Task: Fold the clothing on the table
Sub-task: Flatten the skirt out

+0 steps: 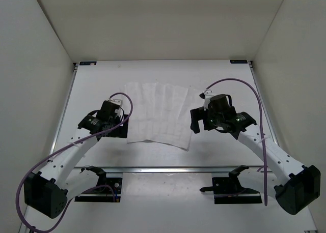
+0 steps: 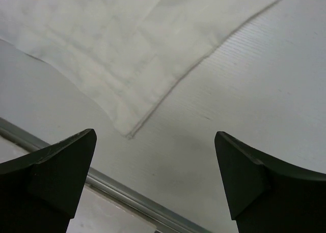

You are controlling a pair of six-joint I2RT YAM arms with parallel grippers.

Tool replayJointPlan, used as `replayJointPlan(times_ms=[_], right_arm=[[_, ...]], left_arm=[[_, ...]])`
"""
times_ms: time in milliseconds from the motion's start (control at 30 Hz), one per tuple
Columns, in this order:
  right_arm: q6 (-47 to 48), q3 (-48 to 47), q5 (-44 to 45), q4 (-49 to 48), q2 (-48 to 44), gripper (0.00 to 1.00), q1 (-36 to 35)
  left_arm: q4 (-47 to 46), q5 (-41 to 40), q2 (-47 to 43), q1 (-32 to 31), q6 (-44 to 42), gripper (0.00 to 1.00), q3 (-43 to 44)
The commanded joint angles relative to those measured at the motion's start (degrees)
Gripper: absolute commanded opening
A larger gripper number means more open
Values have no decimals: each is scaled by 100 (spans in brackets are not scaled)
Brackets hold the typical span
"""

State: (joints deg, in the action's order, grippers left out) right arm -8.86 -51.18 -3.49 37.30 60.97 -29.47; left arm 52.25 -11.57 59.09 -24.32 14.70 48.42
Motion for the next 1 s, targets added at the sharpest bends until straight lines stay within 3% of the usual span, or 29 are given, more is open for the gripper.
replayJointPlan(times_ms=[0,133,233,267,300,333,400,467,567,633,667,700,733,833,967], right_arm=[[-144,-42,-755,-713,-314,99,186],[-545,291,-1549,-1529,-559,99,486],[-810,512,-1262,-1980,-586,100,180],[-853,573,-1147,-2077,-534,98,40],[-828,583,-1119,-2060,-473,86,12],[-845,591,-1206,-2156,-428,69,3],[-993,793,-1313,-2393,-428,0,64],[-1178,907,-1243,-2455,-419,0,82],[-1565,1276,-1102,-2561,-533,0,82],[-1864,1513,-971,-2544,-612,35,65],[-1865,1497,-848,-2465,-534,41,30],[-1908,1488,-673,-2264,-499,46,-49],[-1978,1462,-619,-2071,-394,49,-111],[-2242,1549,-433,-1910,-139,53,-243],[-2690,1804,-407,-1990,11,53,-383]], left_arm=[[-136,-65,-221,76,-2,99,-61],[-163,-214,-687,50,51,99,-123],[-276,-153,-969,207,16,98,-140],[-285,-126,-1048,321,7,70,-158],[-294,-74,-1075,357,15,61,-123],[-259,40,-1145,462,15,46,-131],[-390,146,-1224,577,103,23,-149],[-452,427,-1286,665,252,19,-193],[-1039,1331,-1496,569,751,22,-595],[-1243,1377,-1436,384,1122,38,-904],[-1365,1455,-1322,262,1297,48,-1062],[-1454,1465,-1173,243,1438,72,-1194],[-1602,1561,-1120,200,1491,81,-1317],[-1893,1405,-987,94,1799,76,-1572],[-2008,1088,-1040,164,2072,78,-1748]])
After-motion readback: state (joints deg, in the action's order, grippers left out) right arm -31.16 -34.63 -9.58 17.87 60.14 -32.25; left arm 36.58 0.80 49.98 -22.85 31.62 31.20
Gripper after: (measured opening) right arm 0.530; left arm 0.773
